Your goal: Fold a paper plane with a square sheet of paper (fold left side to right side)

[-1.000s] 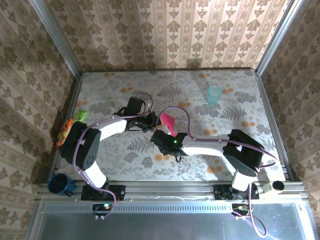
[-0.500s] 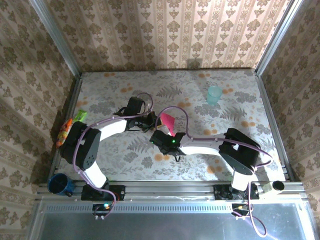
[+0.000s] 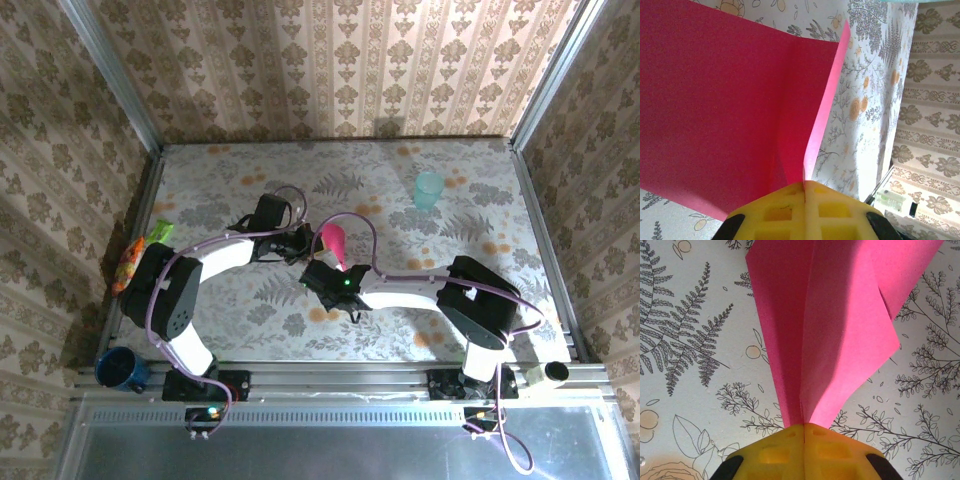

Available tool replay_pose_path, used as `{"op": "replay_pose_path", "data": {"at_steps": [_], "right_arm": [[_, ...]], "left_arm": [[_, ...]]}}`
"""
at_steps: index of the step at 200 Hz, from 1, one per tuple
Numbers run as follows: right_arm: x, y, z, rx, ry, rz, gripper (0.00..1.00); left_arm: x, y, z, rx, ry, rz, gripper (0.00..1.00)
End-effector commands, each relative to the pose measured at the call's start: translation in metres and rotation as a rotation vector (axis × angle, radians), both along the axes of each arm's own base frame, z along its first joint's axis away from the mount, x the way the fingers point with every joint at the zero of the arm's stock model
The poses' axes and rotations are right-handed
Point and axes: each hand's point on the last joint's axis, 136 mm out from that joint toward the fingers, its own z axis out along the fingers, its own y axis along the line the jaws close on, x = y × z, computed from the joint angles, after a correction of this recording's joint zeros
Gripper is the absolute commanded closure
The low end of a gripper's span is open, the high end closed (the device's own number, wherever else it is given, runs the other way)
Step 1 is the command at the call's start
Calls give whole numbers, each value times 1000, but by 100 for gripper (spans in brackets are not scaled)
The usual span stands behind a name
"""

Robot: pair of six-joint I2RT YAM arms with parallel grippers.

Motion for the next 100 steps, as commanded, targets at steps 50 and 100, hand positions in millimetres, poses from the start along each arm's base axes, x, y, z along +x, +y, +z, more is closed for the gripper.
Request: {"op": "replay_pose_path", "data": {"at_steps": [50, 100], "right_arm": [[2, -2, 6, 81, 15, 8, 100], [-5, 8, 9, 333, 148, 68, 100]], "left_arm": [[0, -2, 15, -20, -20, -15, 98], [12, 11, 46, -38, -116, -28, 64]]}}
